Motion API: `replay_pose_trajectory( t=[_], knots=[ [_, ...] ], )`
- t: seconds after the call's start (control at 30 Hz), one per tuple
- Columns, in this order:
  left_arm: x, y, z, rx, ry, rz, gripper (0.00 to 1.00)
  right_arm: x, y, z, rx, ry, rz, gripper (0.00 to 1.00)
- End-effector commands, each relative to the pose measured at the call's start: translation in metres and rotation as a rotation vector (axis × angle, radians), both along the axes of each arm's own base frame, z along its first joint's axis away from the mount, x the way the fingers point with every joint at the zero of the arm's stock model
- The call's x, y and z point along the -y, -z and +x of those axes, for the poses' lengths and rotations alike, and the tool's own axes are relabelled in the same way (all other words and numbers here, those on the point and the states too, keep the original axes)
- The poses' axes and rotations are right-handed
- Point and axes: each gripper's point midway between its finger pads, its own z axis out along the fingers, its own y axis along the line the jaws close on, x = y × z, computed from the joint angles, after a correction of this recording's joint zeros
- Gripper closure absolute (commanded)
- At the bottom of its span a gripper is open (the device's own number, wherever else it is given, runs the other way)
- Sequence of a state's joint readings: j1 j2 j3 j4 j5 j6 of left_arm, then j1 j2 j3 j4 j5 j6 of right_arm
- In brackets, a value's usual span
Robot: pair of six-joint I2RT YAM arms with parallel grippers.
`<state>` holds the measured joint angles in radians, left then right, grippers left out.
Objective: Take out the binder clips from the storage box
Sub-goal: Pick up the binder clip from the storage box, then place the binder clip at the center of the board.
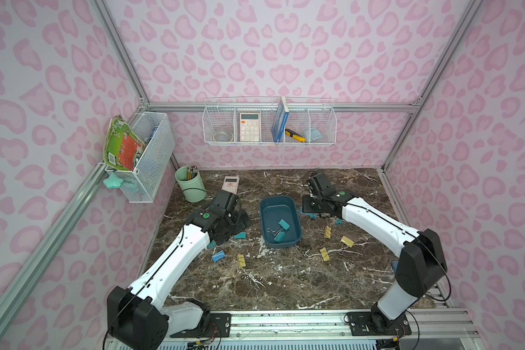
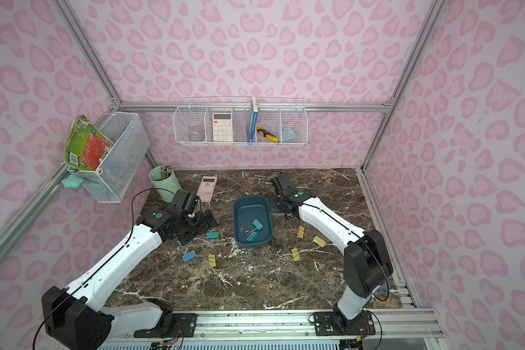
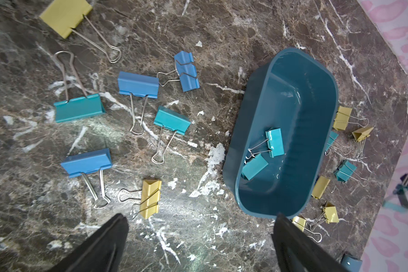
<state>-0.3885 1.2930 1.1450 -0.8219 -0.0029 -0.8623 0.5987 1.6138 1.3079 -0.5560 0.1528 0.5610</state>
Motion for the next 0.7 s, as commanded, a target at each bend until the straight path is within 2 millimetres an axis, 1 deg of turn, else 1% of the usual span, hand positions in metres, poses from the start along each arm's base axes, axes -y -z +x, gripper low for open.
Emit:
replay_pose_trajectory(
  t=[0.0, 0.1, 0.17, 0.27, 0.4, 0.53, 0.67],
  knots=[
    [0.019, -0.005, 0.015, 0.022, 0.057, -0.049, 0.01, 0.038, 0.018, -0.027, -0.043, 0.095, -0.029, 1.00],
    [0.031, -0.002, 0.024, 0.011, 0.082, -0.061, 0.01, 0.072, 0.035, -0.051, -0.080, 0.164, -0.058, 1.00],
    [0.039, -0.002, 0.028, 0.005, 0.101, -0.062, 0.01, 0.089, 0.048, -0.064, -0.108, 0.200, -0.060, 1.00],
    [0.048, -0.001, 0.032, -0.001, 0.123, -0.059, 0.01, 0.115, 0.062, -0.073, -0.130, 0.262, -0.034, 1.00],
    [0.055, 0.000, 0.032, -0.005, 0.138, -0.059, 0.01, 0.156, 0.080, -0.073, -0.150, 0.372, 0.005, 1.00],
    [0.053, -0.002, 0.031, -0.004, 0.133, -0.053, 0.01, 0.193, 0.090, -0.061, -0.145, 0.467, 0.044, 1.00],
    [0.050, -0.003, 0.028, -0.005, 0.131, -0.043, 0.01, 0.222, 0.099, -0.047, -0.152, 0.551, 0.074, 1.00]
  ],
)
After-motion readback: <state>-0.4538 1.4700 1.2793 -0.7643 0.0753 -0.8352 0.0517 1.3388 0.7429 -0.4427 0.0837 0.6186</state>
